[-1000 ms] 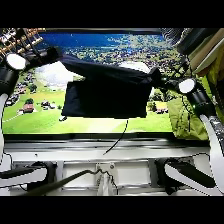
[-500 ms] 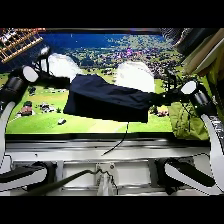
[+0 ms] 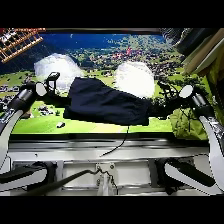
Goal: Fold the clothes and pants, and hang the long-sleeved shirts on hangers.
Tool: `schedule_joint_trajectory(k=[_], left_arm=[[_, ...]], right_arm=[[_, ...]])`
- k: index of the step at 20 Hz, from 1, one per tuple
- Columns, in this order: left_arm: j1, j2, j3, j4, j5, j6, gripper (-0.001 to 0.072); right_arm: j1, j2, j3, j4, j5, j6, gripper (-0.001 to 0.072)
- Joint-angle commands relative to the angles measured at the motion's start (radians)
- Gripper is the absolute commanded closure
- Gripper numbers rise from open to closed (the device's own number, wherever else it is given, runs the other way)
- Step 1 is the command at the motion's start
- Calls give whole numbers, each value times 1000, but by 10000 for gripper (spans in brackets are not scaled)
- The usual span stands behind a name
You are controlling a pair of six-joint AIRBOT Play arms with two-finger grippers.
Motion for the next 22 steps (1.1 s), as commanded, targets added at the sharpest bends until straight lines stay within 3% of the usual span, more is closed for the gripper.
schedule_joint_trajectory(k=[1, 2, 6, 8, 9, 11, 13, 18, 22], left_arm=[[-3, -2, -19, -45, -29, -2, 414], [-3, 5, -19, -48, -49, -2, 352], [45, 115, -19, -42, -81, 18, 351], [74, 203, -19, -122, -14, 5, 351], [77, 242, -19, -202, 31, 8, 350], [56, 299, -19, -391, 118, 86, 281], [14, 319, -19, -505, 165, 144, 281], [-97, 319, -20, -517, 191, 149, 284], [-148, 319, -20, -517, 213, 150, 285]], right_arm=[[1, 10, -13, 59, 119, 13, 194], [1, 32, -13, 62, 105, 23, 214], [-71, 138, -13, -87, -52, 114, 215], [-171, 110, -18, -40, -44, 58, 173], [-215, 82, -29, 32, -42, 10, 102], [-262, 21, -69, 230, -57, -111, 37], [-251, -28, -97, 332, -80, -194, 1], [-203, -68, -126, 299, -253, -164, -3], [-203, -72, -126, 258, -299, -159, -5]])
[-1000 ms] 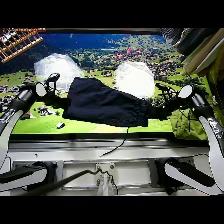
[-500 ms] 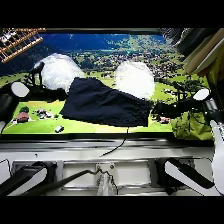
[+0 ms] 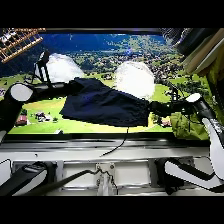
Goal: Fold the clothes and pants, and hang the long-sleeved shirts on hangers.
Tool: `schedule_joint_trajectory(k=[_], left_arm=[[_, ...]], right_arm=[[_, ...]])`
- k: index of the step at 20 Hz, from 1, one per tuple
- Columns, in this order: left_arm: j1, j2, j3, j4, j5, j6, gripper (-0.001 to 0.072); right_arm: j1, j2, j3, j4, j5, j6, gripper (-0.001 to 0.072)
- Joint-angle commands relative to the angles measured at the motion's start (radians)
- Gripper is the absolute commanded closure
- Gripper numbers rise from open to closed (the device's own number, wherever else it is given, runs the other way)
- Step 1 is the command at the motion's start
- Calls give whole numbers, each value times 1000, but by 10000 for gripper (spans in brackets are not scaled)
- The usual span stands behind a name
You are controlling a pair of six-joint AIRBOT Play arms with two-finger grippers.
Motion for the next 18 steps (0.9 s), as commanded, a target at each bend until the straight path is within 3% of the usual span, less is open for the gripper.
schedule_joint_trajectory(k=[1, 13, 14, 15, 16, 18], left_arm=[[-40, 3, 0, -17, 30, 8, 285], [-42, -34, 0, 5, 103, 42, 285], [-43, -47, 0, 4, 102, 40, 285], [-45, -58, 0, 5, 103, 40, 286], [-47, -74, 0, 5, 104, 41, 289], [-51, -116, 0, 5, 105, 41, 362]], right_arm=[[3, -16, -7, -10, -62, -1, -5], [98, -146, -39, 178, -122, 8, 13], [119, -151, -39, 205, -141, 8, 90], [142, -154, -38, 234, -167, 8, 235], [161, -154, -38, 259, -188, 8, 444], [170, -153, -35, 290, -191, 8, 664]])
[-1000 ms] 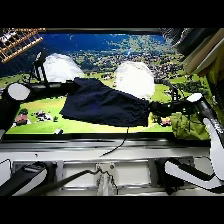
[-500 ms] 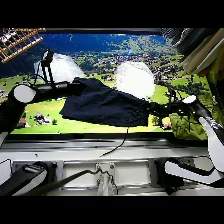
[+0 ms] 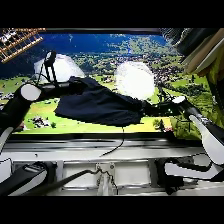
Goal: Fold the clothes and pants, and hang the long-sleeved shirts on hangers.
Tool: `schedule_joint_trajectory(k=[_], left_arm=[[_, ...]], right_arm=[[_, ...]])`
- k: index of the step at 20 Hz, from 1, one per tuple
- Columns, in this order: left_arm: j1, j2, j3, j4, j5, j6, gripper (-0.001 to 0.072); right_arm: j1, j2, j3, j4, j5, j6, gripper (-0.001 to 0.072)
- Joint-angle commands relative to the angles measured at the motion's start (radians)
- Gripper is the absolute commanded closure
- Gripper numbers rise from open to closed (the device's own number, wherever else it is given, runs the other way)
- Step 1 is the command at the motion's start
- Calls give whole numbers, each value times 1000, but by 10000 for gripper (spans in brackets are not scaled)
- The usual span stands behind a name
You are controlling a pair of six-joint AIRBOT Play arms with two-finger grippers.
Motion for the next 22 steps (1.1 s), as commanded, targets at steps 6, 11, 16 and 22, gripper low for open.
schedule_joint_trajectory(k=[6, 11, 16, 22], left_arm=[[-92, -250, 0, -12, 50, 0, 704], [-219, -379, 0, -182, 109, 0, 703], [-367, -465, 41, -313, 224, -90, 705], [-498, -668, 291, -312, 101, -189, 705]], right_arm=[[-27, 41, 141, -15, 239, 158, 678], [-57, 66, 440, -305, 558, 438, 679], [-57, 66, 736, -365, 827, 538, 679], [-56, 70, 941, -398, 882, 622, 680]])
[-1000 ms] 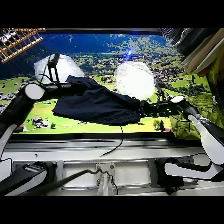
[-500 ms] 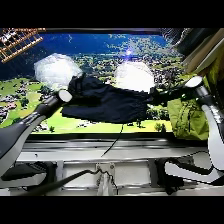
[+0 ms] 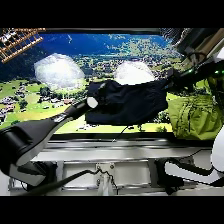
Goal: Fold the clothes and pants, and hang the long-sleeved shirts on hangers.
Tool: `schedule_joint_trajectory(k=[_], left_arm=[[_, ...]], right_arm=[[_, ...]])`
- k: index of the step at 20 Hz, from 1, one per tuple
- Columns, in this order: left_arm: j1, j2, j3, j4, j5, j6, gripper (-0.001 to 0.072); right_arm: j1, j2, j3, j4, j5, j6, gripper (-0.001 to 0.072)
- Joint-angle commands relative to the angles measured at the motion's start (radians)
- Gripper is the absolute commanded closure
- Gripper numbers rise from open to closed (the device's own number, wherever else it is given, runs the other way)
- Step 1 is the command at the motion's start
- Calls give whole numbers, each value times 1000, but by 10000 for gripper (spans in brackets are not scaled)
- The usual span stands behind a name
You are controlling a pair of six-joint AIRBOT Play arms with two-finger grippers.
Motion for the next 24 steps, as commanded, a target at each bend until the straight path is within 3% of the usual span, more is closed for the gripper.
schedule_joint_trajectory(k=[1, 8, 11, 13, 16, 20, 24], left_arm=[[-80, -117, 142, -14, -71, -63, 706], [-178, -265, 346, -29, -67, -97, 705], [-151, -249, 346, -18, -195, -72, 704], [-90, -201, 341, 109, -336, -50, 704], [46, -43, 289, 402, -535, -40, 704], [240, 315, 29, 455, -538, -90, 705], [383, 735, -309, 518, -566, -200, 705]], right_arm=[[0, 1, 102, -26, 43, 60, 680], [83, 0, 109, -108, 42, 86, 680], [116, -4, 109, -190, 42, 83, 680], [140, -10, 109, -232, 40, 81, 680], [218, -14, 109, -284, -2, 84, 680], [402, -14, 109, -413, -115, 148, 679], [623, -43, 109, -525, -257, 222, 678]])
